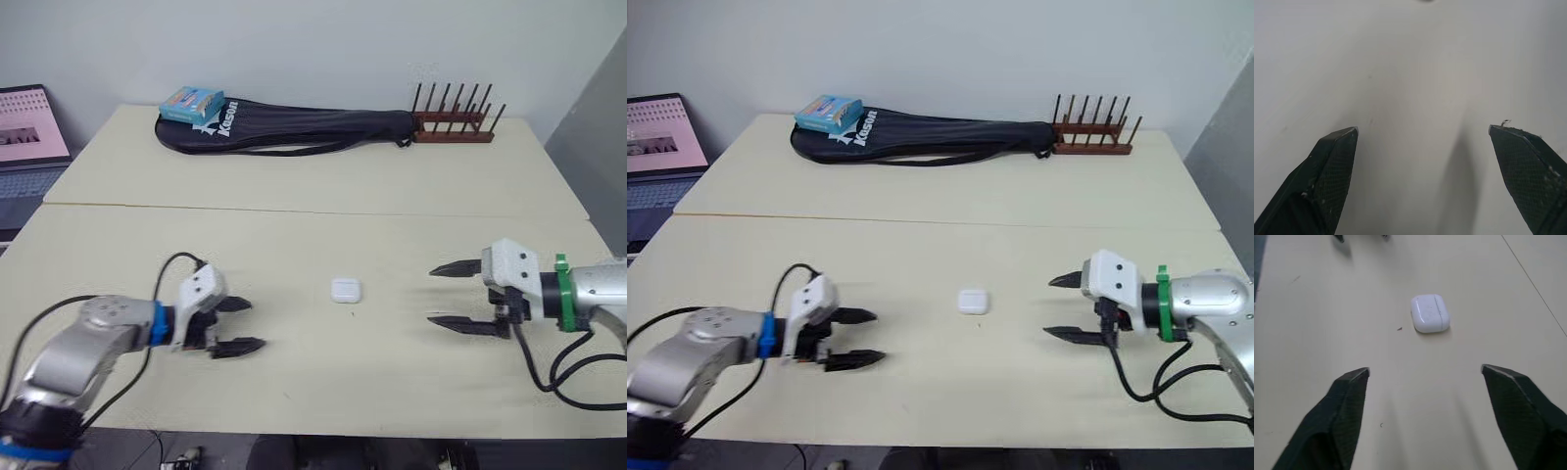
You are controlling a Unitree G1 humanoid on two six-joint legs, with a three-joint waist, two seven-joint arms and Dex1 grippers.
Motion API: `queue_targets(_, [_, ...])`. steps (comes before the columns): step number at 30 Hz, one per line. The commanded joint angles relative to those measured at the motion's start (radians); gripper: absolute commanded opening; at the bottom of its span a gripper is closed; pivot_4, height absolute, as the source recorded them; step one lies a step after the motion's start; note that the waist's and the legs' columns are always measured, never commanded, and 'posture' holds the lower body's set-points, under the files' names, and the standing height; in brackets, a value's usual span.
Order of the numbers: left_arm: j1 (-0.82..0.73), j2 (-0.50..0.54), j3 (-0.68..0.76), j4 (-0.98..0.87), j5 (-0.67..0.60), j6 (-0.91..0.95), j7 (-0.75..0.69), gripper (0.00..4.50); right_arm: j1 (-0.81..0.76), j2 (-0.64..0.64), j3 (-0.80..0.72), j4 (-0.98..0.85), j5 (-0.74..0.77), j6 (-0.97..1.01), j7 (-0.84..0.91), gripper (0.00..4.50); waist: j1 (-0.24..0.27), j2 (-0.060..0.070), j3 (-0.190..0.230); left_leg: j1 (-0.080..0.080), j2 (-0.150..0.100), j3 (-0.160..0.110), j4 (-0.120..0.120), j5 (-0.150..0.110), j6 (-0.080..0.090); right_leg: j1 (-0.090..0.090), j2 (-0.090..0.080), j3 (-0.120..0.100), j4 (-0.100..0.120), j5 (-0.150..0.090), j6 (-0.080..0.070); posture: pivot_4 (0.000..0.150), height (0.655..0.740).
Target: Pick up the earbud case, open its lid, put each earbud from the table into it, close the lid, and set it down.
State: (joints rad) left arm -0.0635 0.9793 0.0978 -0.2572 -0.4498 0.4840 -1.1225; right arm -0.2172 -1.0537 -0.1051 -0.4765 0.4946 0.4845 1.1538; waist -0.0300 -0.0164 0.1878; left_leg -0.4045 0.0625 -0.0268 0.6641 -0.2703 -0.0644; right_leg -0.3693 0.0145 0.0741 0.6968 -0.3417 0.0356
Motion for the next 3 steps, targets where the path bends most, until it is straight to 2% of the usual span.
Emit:
queue_targets(1, [0.036,0.009,0.109,-0.075,-0.007,-0.075,0.0,4.5,-0.019,-0.03,-0.036,0.041,-0.002,-0.078,0.072,4.48,0.007,0.0,0.0,0.0,0.0,0.0,0.0,0.0,0.0,0.0,0.0,0.0,0.0,0.0,0.0,0.15,0.7157])
queue_targets(3, [0.034,-0.009,0.13,-0.079,-0.018,-0.087,0.01,4.5,-0.038,-0.029,-0.02,0.075,-0.024,-0.108,0.085,4.48,0.009,0.0,0.0,-0.001,0.0,0.0,0.0,0.0,0.0,0.0,-0.002,0.0,0.0,0.0,-0.001,0.15,0.7157])
